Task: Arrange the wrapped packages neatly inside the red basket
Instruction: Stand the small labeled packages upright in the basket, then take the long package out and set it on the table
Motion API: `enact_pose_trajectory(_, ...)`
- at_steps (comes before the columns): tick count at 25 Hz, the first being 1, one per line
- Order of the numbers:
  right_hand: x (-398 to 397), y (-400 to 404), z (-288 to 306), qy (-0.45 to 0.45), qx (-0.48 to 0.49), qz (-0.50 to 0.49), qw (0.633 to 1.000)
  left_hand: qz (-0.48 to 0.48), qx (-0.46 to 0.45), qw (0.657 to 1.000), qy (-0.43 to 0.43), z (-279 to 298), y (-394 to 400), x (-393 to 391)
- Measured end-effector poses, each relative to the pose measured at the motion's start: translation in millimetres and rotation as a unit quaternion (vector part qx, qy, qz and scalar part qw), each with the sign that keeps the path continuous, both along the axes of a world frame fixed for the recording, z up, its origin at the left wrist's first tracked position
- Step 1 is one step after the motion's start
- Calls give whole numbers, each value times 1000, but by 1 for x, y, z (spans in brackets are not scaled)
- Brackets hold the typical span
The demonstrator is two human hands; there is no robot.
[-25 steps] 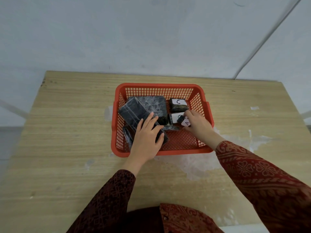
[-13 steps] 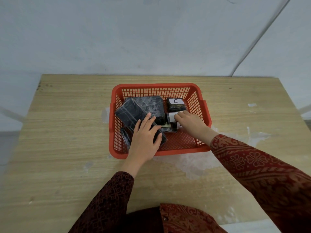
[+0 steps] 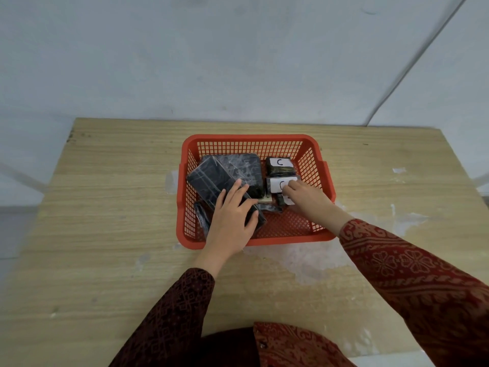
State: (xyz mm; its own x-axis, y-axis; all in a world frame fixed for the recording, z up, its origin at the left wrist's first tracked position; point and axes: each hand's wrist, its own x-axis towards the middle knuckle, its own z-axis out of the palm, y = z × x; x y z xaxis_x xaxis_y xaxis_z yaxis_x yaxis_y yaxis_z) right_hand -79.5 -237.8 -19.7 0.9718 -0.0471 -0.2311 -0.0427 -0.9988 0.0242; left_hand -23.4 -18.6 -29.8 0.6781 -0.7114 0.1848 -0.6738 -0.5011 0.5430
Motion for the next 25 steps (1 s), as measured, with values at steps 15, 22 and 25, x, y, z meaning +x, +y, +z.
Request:
enact_pose_trajectory(15,-3,74,-1,-1,344,-246,906,148,109,982,45,21,30,87)
enact_pose_trajectory(22,3,87,1,-35,245,-229,941,106,71,992,15,17,42,87)
enact_pose_trajectory(25,17,92,2,-40,249,-212,944,98,28,995,6,13,49,84)
